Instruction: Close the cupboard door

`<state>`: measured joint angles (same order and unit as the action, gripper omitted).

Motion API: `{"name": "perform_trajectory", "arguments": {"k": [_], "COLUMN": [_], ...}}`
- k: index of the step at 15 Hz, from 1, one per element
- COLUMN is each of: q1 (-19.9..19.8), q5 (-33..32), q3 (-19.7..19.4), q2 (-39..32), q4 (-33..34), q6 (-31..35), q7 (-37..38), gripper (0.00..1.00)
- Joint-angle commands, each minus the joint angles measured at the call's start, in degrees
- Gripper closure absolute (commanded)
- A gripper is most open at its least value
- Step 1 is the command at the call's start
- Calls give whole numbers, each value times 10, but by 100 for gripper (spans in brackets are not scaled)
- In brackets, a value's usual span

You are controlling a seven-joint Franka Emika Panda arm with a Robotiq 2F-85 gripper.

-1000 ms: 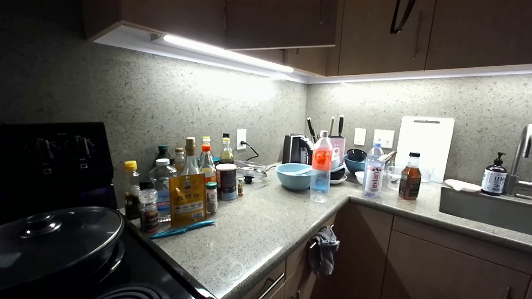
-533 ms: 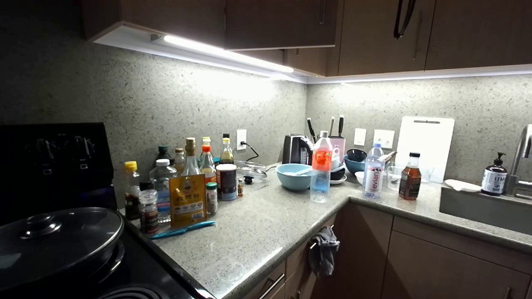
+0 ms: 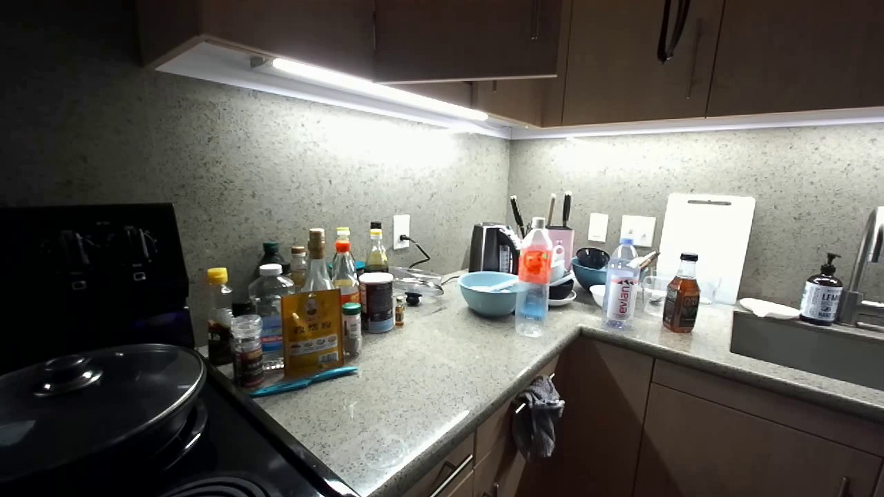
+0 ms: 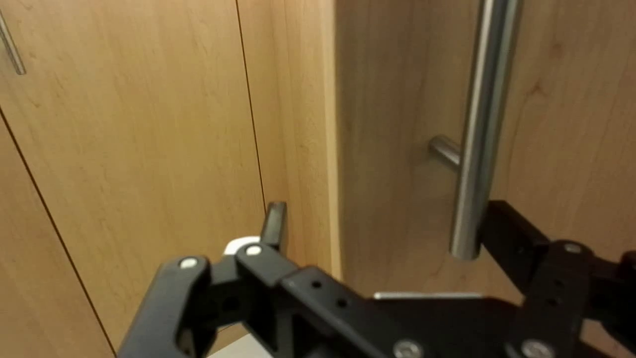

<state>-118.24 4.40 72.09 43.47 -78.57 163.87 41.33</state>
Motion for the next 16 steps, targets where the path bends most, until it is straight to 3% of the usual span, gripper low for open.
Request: {"name": "perform_trajectory", "arguments": {"k": [1, 2, 3, 4, 6, 11, 12, 16], "q1": [-7, -12, -17, -29, -48, -95, -75, -93], "q5": [14, 15, 15, 14, 12, 18, 18, 23], "q3": [-3, -1, 4, 6, 13, 23, 20, 22], "q2": [9, 11, 10, 16, 22, 39, 32, 42], "q4": [3, 8, 12, 17, 28, 59, 44, 55], "q6": [-3, -18, -30, -36, -47, -47, -42, -41], "q7": [-1, 3, 3, 7, 9, 11, -6, -5], "gripper": [0, 10, 26, 7, 2, 0, 0, 0]}}
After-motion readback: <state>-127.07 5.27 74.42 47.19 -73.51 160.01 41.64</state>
